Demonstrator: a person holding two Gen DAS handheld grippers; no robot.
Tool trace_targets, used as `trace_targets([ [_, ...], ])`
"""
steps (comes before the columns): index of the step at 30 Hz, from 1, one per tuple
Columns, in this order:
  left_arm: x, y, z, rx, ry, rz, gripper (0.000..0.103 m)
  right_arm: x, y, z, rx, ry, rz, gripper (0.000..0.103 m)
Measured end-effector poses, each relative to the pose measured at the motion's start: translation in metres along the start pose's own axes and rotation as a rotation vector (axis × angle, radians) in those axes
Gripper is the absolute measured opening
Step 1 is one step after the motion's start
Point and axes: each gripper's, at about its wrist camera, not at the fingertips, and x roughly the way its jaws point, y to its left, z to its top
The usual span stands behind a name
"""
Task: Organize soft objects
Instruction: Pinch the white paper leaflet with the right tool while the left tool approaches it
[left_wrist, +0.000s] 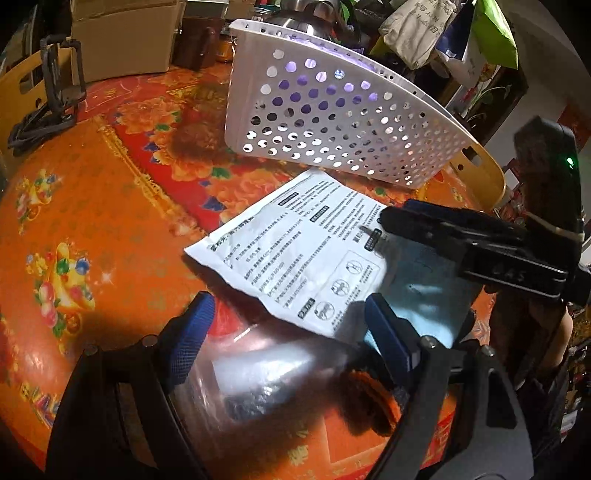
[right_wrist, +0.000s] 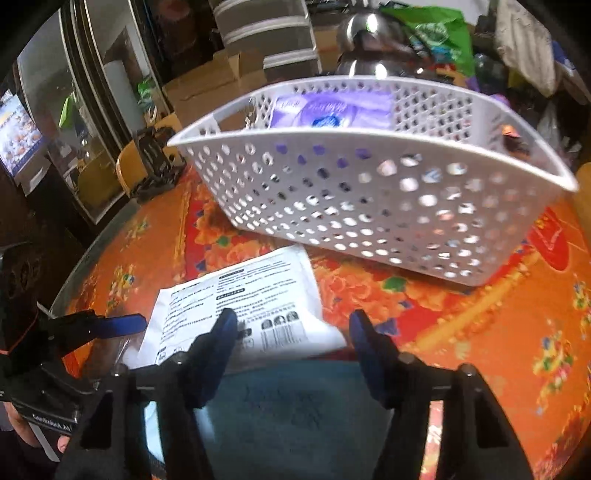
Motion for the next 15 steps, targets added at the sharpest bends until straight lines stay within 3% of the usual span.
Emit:
trace_targets([
  [2,0.004,0.002,0.002,-0.005,0.008,-0.01,0.081,0.01,0.001,0.003,-0.004,0.032,0.011,0.053],
  [7,0.012,0.0,0.007,0.02,0.009,-0.016,0.081,0.025,0.006,0.001,-0.029,0.076,0.016,0.026],
  [15,0.014,0.006,0.012,0.023,0.011,-0.033,0.081,0.03,0.008,0.002,-0.047,0.107,0.038,0.026],
])
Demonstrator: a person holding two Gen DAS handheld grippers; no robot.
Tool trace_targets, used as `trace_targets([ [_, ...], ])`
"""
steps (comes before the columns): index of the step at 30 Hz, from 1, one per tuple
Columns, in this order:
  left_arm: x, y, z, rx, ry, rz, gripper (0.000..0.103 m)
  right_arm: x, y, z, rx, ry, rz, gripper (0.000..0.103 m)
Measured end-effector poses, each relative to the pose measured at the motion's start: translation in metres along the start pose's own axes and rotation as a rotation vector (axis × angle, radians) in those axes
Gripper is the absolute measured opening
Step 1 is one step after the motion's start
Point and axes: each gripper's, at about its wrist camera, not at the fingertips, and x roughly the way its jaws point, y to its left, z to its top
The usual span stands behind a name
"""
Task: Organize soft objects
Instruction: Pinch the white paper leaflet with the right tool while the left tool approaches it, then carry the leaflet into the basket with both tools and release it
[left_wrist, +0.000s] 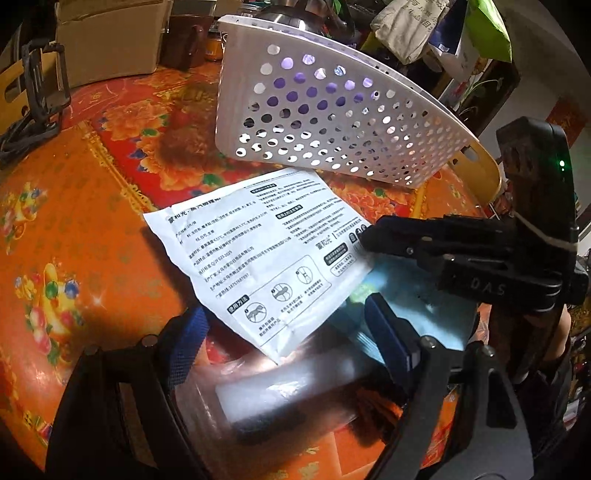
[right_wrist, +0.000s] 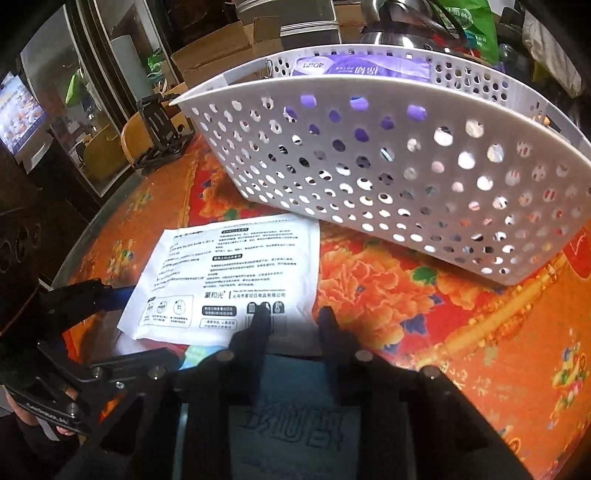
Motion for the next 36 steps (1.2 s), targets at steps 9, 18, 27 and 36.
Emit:
trace_targets([
  [9,-0.002,0.013,0.007,-0.033,0.002,-0.057,0.078,0.009,-0.002,0.017,0.029,0.028,0.043,0.029],
  [18,-0.003,0.023,0.009,-0.048,-0.009,-0.053,0.056,0.017,0.009,0.014,-0.009,0.048,0.039,0.025],
  [27,-0.005,0.032,0.006,-0.07,-0.036,-0.036,0.019,0.011,0.027,0.006,-0.093,0.005,-0.044,0.001],
  [36,-0.043,0.015,0.001,-0.011,-0.153,-0.044,0.017,-0.023,0.027,-0.006,-0.08,-0.109,-0.018,0.001],
])
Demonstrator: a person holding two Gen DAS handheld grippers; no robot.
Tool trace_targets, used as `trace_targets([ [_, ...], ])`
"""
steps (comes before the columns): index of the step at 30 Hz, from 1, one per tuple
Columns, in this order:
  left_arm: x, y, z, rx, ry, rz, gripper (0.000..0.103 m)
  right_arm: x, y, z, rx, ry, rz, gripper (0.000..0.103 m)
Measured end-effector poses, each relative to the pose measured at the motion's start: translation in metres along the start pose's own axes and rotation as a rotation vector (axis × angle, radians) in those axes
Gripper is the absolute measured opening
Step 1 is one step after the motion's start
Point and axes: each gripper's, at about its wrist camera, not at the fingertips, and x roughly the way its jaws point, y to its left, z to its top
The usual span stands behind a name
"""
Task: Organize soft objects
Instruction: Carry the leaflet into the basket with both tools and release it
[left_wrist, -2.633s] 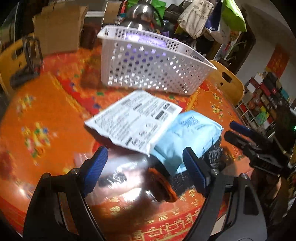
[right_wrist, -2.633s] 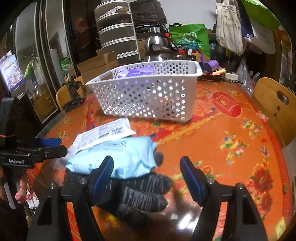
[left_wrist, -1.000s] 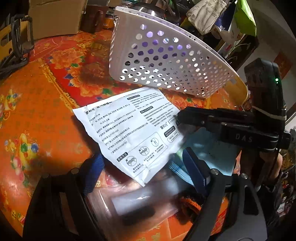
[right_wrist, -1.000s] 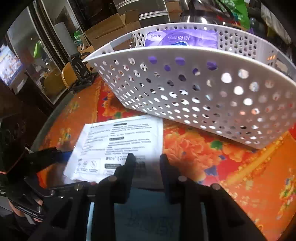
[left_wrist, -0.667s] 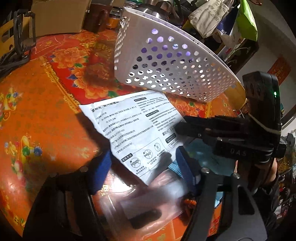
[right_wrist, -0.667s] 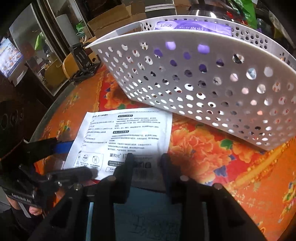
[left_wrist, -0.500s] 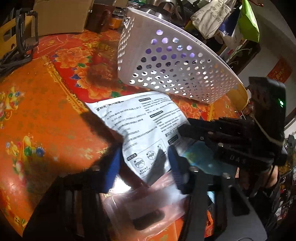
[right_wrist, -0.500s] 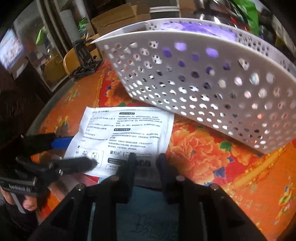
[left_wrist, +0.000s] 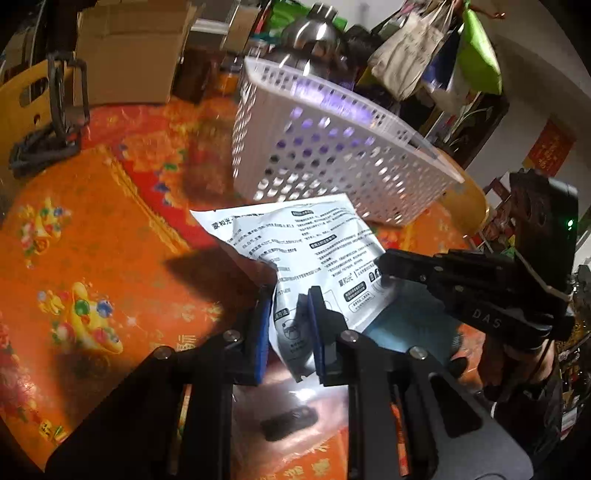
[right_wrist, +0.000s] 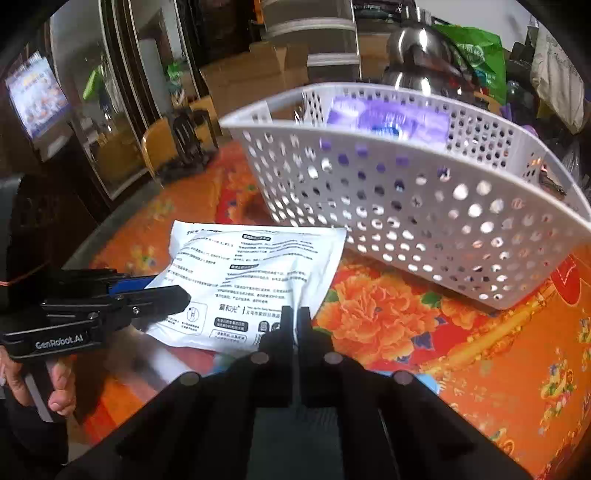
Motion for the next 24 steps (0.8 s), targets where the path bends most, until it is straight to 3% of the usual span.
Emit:
trace_targets([
  [7,-0.048,-0.028,0.003,0.077,-0.1,0.009,0.017,-0.043,0.012,0.001,-0.022,-0.103,-0.003,0.001],
  [14,-0.08,-0.057,0.018,0.135,-0.15,0.0,0.017,-0.092,0.024,0.008,-0.047,-0.199,-0.031,0.001],
  [24,-0.083,-0.106,0.095,0.223,-0.184,-0.025,0.016,-0.141,0.005,0.048,-0.035,-0.28,-0.11,0.001],
])
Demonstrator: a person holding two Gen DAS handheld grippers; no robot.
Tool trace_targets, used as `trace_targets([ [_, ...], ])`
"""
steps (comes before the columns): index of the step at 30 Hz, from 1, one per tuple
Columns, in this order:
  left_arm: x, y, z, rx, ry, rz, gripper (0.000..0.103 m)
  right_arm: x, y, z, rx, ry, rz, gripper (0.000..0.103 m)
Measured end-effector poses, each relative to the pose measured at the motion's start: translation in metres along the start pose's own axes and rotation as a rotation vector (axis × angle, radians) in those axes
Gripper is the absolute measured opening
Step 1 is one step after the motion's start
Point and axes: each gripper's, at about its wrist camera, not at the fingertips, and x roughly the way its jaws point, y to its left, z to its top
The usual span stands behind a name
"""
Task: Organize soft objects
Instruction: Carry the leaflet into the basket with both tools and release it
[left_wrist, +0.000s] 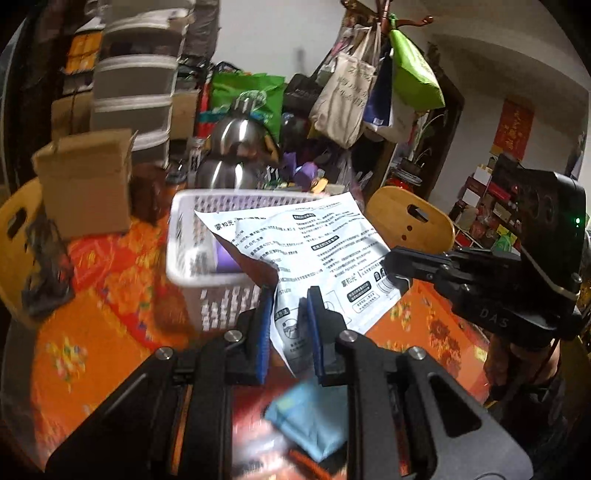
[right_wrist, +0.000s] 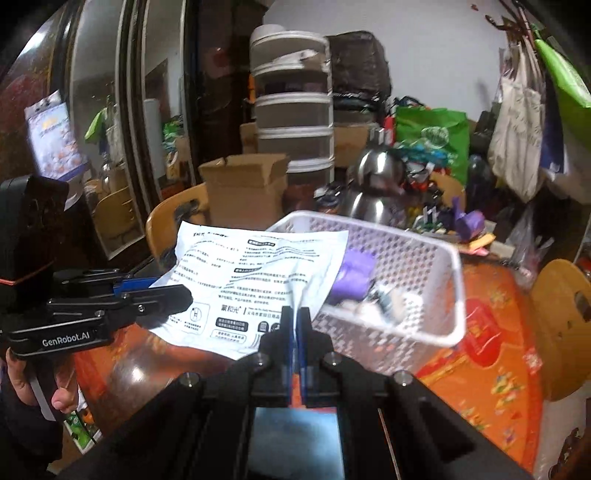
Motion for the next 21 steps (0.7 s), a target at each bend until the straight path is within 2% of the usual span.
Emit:
trace_targets([
  [7,0.035,-0.013,0.072,0.048,-0.005,0.002,0.016,0.007,-0.044,0.05,0.035,-0.023,-0.075,0.001],
  [11,0.074,-0.009,0.098,0.054,0.038,0.009,0.016,0.024,-0.071,0.064,0.074,-0.02,-0.095,0.001],
  [16,0.125,0.008,0.104,0.035,0.09,0.046,0.016,0.059,-0.098,0.072,0.119,0.018,-0.115,0.0],
  [21,0.16,0.027,0.096,0.025,0.124,0.101,0.015,0.089,-0.104,0.069,0.113,0.05,-0.133,0.0],
])
